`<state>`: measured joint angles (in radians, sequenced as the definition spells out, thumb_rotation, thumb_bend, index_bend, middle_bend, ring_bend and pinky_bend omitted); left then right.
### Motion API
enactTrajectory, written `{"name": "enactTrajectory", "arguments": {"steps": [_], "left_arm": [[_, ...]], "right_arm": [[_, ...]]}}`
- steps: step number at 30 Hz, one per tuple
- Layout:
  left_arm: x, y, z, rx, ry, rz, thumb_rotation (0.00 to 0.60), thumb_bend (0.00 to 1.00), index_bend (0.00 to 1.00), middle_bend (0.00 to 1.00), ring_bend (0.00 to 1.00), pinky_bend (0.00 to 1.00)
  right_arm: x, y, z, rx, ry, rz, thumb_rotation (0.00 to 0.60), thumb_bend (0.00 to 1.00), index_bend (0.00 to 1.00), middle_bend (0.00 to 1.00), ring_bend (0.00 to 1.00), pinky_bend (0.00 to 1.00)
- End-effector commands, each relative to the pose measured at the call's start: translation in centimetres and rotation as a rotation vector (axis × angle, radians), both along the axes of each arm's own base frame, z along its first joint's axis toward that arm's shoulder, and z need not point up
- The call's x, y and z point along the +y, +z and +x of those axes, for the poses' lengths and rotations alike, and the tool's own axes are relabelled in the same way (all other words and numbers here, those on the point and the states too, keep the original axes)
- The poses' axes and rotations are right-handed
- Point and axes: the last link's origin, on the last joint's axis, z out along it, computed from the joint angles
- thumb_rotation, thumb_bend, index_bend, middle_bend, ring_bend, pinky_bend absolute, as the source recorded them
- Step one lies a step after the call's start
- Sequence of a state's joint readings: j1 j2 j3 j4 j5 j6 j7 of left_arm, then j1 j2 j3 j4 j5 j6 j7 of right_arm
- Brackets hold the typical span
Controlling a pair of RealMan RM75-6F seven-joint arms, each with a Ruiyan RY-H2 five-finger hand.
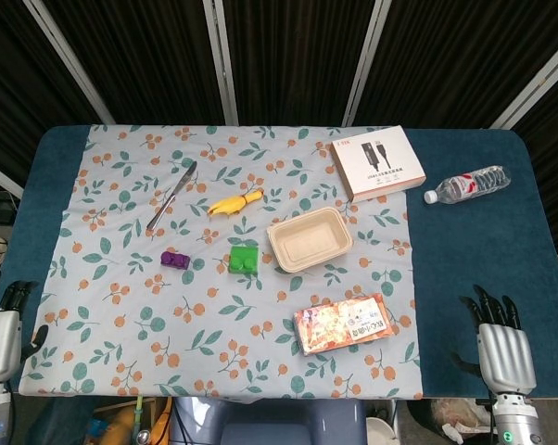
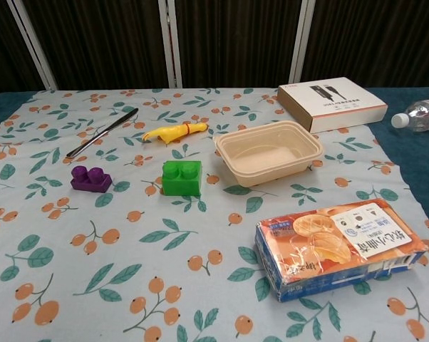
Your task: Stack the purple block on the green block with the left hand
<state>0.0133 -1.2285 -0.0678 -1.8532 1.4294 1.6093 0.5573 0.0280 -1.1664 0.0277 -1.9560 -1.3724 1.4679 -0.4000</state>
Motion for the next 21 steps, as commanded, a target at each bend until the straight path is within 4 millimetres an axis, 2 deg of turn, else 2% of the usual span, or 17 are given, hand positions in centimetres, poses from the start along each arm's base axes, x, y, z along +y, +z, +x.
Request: {"name": "enactTrajectory", "arguments": {"steps": [1, 6, 12, 16, 21], "left_arm": [[0.0, -0.2, 0.1, -0.002, 0.000, -0.015, 0.600, 0.30, 0.24, 0.24, 0.00, 0.01], [1.7, -0.3, 0.7, -0.064, -0.022, -0.011, 0.600, 0.31, 0.27, 0.28, 0.01, 0.01], [5.3, -0.8, 1.6, -0.062, -0.008, -0.027, 0.600, 0.31, 0.24, 0.27, 0.01, 0.01], [7.7, -1.3, 1.9, -0.047, 0.016, -0.059, 0.600, 0.31, 0.28, 0.29, 0.01, 0.01], [10.7, -2.5, 2.5, -0.032, 0.037, -0.100, 0.600, 0.32, 0.26, 0.28, 0.01, 0.01]], "right_arm": [[0.1, 0.1, 0.0, -0.005, -0.002, -0.005, 0.600, 0.15, 0.21, 0.10, 0.13, 0.00], [0.2, 0.2, -0.2, -0.007, -0.006, -0.003, 0.600, 0.15, 0.21, 0.10, 0.13, 0.00], [0.3, 0.2, 0.0, -0.006, 0.001, -0.005, 0.600, 0.15, 0.21, 0.10, 0.13, 0.00], [0.2, 0.1, 0.0, 0.000, -0.006, -0.004, 0.600, 0.15, 0.21, 0.10, 0.13, 0.00], [0.0, -0.2, -0.2, 0.006, -0.016, 0.004, 0.600, 0.15, 0.21, 0.10, 0.13, 0.00]]}}
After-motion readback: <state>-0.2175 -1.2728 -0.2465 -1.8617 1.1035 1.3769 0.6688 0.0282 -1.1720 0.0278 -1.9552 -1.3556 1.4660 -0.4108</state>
